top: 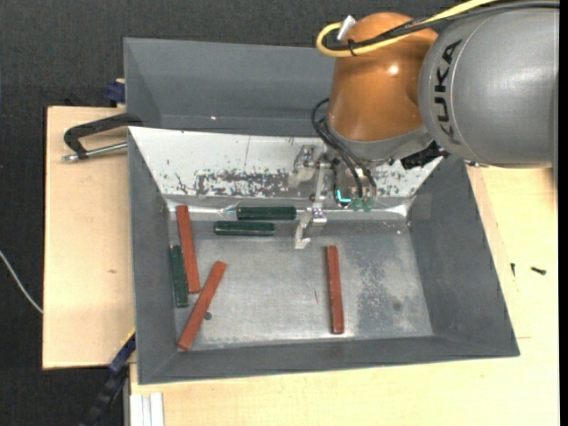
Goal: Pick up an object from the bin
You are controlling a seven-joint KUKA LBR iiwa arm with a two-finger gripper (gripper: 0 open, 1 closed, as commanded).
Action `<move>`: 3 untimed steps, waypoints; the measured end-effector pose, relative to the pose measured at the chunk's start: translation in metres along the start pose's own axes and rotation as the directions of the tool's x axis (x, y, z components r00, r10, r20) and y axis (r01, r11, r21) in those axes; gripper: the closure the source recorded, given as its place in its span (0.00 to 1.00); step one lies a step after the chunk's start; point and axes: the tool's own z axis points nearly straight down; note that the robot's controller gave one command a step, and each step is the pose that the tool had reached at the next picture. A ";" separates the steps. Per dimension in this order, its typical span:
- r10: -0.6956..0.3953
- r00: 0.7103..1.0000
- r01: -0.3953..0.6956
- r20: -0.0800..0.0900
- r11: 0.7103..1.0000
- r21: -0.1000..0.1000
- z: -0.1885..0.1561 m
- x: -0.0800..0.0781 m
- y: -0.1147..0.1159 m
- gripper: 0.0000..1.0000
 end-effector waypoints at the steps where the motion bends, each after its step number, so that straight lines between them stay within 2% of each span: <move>1: 0.001 1.000 -0.001 0.008 1.000 -0.001 -0.004 -0.002 0.000 0.00; 2: 0.086 0.996 -0.086 0.012 0.996 -0.002 0.028 -0.002 0.007 0.00; 3: 0.094 0.996 -0.094 0.007 0.996 -0.001 0.081 0.012 0.060 0.00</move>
Offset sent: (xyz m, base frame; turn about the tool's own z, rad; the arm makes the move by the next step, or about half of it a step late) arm -0.0030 0.0284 -0.1219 0.3040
